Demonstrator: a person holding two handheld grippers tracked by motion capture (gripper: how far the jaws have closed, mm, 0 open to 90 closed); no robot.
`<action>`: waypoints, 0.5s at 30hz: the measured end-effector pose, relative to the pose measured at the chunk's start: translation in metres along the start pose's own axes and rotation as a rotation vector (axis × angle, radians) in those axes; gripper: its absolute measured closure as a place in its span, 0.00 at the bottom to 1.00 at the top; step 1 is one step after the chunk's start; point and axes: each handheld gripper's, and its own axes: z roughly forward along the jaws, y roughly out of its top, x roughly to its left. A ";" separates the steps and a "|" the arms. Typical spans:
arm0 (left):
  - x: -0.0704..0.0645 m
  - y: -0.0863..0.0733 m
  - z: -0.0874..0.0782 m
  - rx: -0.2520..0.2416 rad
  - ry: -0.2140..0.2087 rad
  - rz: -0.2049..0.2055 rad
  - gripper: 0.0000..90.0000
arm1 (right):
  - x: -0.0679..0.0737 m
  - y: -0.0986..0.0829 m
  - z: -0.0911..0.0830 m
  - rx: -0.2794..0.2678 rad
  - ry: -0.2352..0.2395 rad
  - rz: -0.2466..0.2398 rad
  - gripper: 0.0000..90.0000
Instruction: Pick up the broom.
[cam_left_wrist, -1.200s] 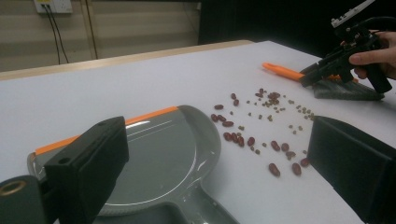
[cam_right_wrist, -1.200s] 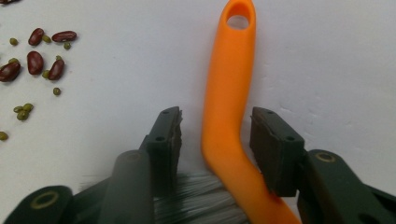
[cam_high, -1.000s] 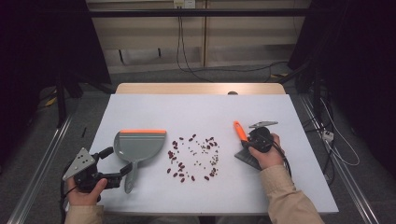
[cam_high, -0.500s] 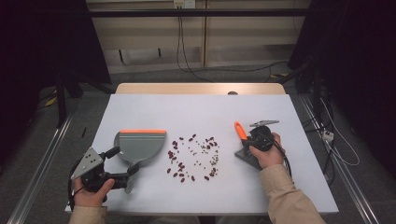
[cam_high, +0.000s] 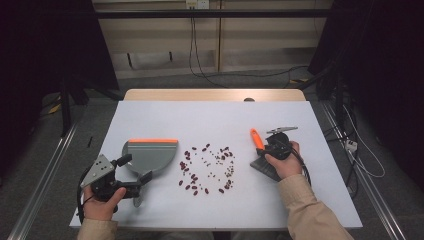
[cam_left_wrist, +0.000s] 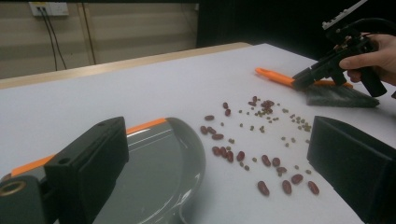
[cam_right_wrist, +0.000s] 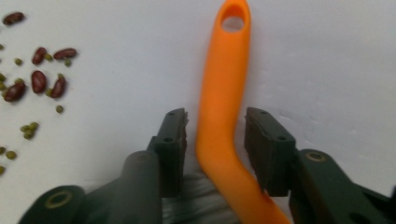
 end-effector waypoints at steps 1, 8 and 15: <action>0.000 0.000 0.001 -0.004 0.001 0.002 0.06 | 0.000 0.000 0.000 0.013 0.009 -0.022 0.62; 0.002 0.000 0.008 -0.006 -0.005 0.007 0.06 | -0.005 0.008 0.002 0.096 0.040 -0.024 0.64; -0.002 0.001 0.015 0.005 -0.024 0.022 0.06 | -0.012 0.005 0.003 0.075 0.051 0.046 0.76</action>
